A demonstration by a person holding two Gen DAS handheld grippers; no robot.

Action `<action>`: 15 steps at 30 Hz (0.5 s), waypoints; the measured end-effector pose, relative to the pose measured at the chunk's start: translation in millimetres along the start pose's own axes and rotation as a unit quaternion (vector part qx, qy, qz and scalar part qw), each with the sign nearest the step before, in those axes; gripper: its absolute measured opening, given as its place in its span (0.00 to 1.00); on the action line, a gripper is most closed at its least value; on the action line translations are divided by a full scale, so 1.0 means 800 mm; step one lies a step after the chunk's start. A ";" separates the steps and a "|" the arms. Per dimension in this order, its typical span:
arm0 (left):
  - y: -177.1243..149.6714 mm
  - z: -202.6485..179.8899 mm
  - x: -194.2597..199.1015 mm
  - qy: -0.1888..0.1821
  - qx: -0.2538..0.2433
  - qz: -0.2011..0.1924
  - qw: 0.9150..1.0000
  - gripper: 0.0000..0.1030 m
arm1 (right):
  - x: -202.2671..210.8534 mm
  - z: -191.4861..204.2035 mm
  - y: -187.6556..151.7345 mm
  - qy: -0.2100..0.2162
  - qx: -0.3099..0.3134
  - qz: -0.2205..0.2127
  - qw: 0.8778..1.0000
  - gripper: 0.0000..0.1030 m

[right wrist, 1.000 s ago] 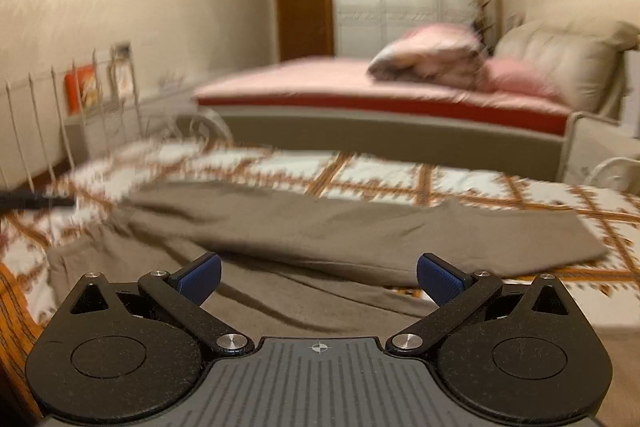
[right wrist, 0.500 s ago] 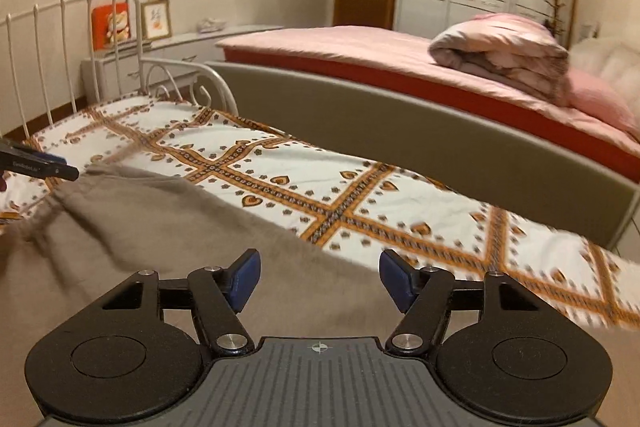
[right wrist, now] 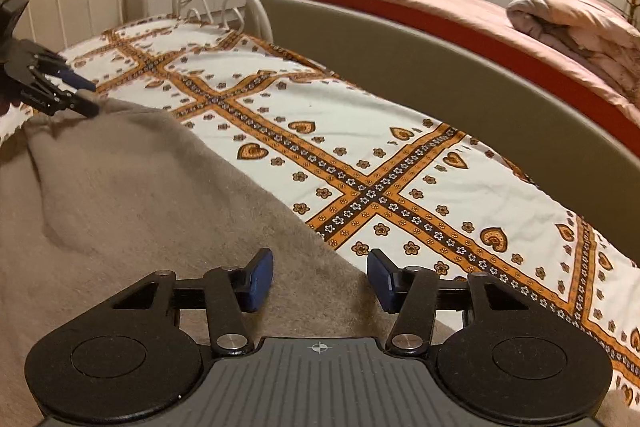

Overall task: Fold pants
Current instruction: 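Grasp the waistband corners of the grey sweatpants with both grippers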

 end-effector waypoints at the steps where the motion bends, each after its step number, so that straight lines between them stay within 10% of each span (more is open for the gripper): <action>1: -0.001 0.004 -0.001 -0.006 0.012 0.001 1.000 0.46 | -0.004 -0.002 -0.002 0.007 0.001 0.004 1.000 0.52; 10: -0.009 0.010 -0.021 -0.026 0.029 -0.013 0.999 0.39 | -0.025 -0.016 0.001 0.042 -0.019 0.033 0.998 0.52; 13: -0.010 0.004 -0.017 -0.051 0.028 -0.028 0.998 0.11 | -0.023 -0.013 0.005 0.058 -0.024 0.038 0.997 0.10; 15: -0.009 -0.001 -0.008 -0.042 0.013 -0.044 0.998 0.09 | -0.016 -0.010 0.008 0.052 -0.026 0.036 0.998 0.09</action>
Point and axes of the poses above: each gripper's, at about its wrist camera, not at the fingertips, and x roughly against the way its jaws point, z to its left, y to its top, the point moved 1 cm from there along -x, roughly the way its jaws point, and after that the axes turned 6 degrees about -z, right-handed, at the moved point
